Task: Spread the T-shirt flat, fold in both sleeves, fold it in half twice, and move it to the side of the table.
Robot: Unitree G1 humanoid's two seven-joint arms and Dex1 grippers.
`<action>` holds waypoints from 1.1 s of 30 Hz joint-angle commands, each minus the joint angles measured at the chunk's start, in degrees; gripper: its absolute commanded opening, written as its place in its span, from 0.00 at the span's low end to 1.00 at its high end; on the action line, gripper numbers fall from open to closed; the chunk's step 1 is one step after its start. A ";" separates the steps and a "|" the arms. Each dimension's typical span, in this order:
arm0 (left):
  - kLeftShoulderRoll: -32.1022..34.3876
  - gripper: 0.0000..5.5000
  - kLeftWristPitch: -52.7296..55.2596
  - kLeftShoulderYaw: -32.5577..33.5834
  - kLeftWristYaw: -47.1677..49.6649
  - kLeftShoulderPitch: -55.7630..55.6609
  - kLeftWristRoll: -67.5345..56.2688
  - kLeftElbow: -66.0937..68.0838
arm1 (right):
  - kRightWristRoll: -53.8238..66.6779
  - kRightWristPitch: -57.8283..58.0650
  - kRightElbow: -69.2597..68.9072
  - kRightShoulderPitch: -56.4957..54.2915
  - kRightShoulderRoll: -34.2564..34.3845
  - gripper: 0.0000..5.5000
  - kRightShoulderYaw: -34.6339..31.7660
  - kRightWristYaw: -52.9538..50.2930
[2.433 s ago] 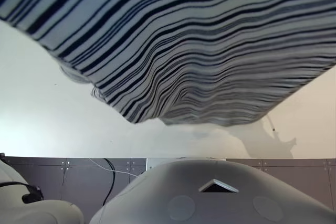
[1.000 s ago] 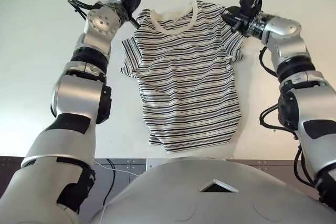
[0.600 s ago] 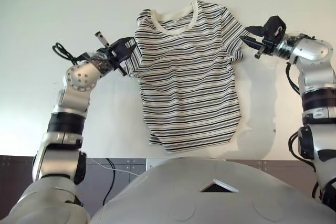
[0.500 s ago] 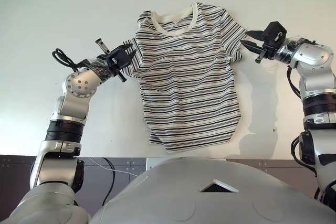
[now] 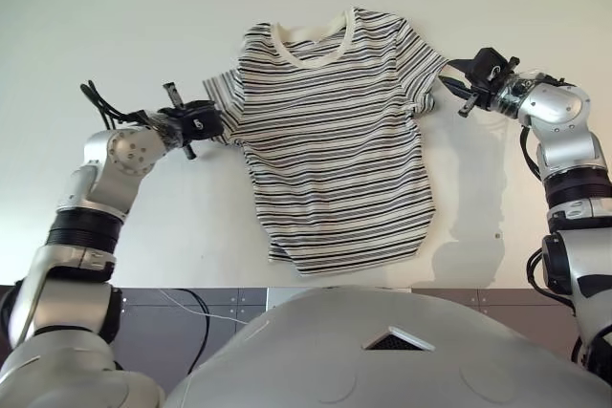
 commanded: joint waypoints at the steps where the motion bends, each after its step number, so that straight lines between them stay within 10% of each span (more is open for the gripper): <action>1: 4.19 0.14 3.26 -6.83 -6.89 7.43 7.96 1.32 | -1.26 -1.10 0.74 -2.29 0.35 0.23 0.46 -1.66; 15: -2.77 0.14 9.72 -0.29 -4.93 5.91 -2.64 -3.55 | -4.93 -9.15 7.39 -6.68 6.43 0.23 8.87 4.19; 33: -6.31 0.14 15.68 2.10 -4.85 16.89 -11.03 -12.75 | -3.98 -8.59 -4.63 11.82 -8.44 0.23 8.09 6.20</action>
